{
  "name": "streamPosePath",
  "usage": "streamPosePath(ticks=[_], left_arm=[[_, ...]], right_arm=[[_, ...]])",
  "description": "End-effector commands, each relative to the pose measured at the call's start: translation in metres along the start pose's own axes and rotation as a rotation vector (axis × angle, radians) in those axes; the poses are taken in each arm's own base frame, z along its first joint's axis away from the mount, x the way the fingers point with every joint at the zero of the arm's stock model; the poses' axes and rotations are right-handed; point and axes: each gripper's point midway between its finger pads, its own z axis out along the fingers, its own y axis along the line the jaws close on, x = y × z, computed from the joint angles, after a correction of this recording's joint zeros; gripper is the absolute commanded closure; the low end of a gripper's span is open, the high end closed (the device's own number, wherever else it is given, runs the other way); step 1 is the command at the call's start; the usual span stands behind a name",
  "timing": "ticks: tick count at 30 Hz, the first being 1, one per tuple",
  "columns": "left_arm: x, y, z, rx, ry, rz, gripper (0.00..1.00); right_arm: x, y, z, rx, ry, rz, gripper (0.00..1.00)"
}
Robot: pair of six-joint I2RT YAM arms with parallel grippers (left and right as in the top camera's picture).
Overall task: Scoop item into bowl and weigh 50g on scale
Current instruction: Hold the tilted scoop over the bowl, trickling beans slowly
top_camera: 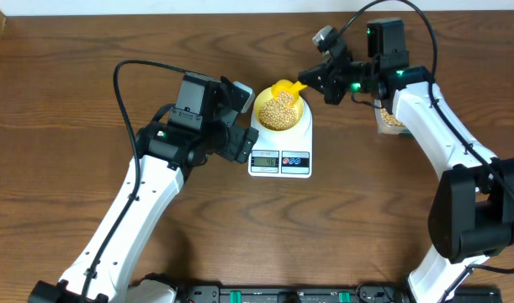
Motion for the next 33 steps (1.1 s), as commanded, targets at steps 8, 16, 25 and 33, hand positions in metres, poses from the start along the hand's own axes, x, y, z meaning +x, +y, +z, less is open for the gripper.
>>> streamPosePath(ticks=[8,16,25,33], left_arm=[[0.0005,-0.0003,-0.0002,0.006,-0.001,0.014,0.13],[0.0005,-0.0003,-0.0002,0.006,-0.001,0.014,0.13],[0.0005,-0.0003,-0.0002,0.006,-0.001,0.014,0.13],[0.0005,-0.0003,-0.0002,0.006,-0.001,0.014,0.13]], right_arm=[[0.0011,0.0025,0.0055,-0.01,0.003,0.05,0.99],[0.0025,0.0017,0.0064,0.0,0.011,0.037,0.99],[0.0045,0.002,0.0068,0.002,0.019,0.05,0.99],[0.0019,0.0008,0.0068,0.007,0.01,0.048,0.99]])
